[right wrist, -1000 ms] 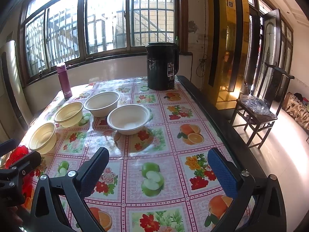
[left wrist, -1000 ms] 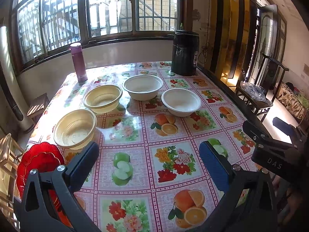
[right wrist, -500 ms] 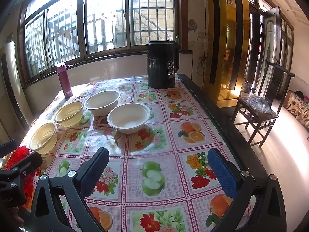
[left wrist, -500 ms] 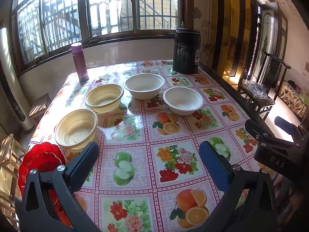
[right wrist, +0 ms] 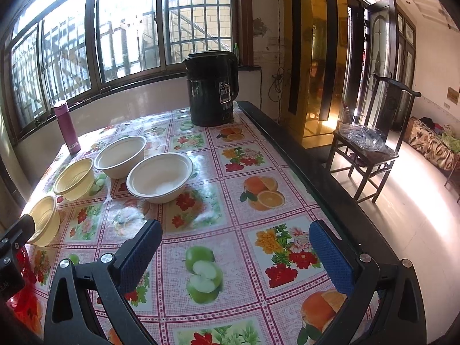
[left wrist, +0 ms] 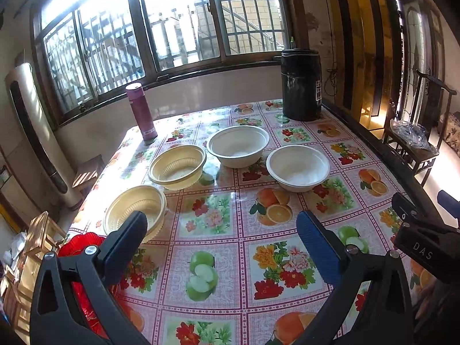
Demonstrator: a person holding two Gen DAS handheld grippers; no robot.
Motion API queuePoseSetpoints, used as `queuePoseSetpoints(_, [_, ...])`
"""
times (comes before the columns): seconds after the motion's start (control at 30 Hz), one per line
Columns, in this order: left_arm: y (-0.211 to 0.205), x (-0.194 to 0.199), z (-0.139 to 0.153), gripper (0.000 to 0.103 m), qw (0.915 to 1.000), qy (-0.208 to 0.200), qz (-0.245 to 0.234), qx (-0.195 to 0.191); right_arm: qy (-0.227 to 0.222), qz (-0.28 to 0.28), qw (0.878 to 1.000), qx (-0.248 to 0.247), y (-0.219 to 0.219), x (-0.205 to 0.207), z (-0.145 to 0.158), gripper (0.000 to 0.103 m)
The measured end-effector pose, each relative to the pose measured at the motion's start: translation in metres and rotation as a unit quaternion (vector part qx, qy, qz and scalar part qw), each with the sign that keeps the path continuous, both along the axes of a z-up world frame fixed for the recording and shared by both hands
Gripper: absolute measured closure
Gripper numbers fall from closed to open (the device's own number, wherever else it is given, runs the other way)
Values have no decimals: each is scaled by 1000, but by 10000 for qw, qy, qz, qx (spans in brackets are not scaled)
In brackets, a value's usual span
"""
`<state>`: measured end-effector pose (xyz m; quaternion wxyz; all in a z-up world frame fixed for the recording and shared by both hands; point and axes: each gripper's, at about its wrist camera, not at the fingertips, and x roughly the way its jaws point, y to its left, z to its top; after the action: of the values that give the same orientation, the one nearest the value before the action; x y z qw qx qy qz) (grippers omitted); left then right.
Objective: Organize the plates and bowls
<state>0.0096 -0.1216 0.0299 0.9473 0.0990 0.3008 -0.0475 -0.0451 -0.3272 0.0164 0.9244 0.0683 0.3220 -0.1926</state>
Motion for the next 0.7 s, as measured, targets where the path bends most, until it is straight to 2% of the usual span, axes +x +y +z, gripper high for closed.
queuePoseSetpoints(0.7, [2, 4, -2, 0, 9999, 96, 26, -62, -77, 30, 10000, 23, 3, -1, 6, 0])
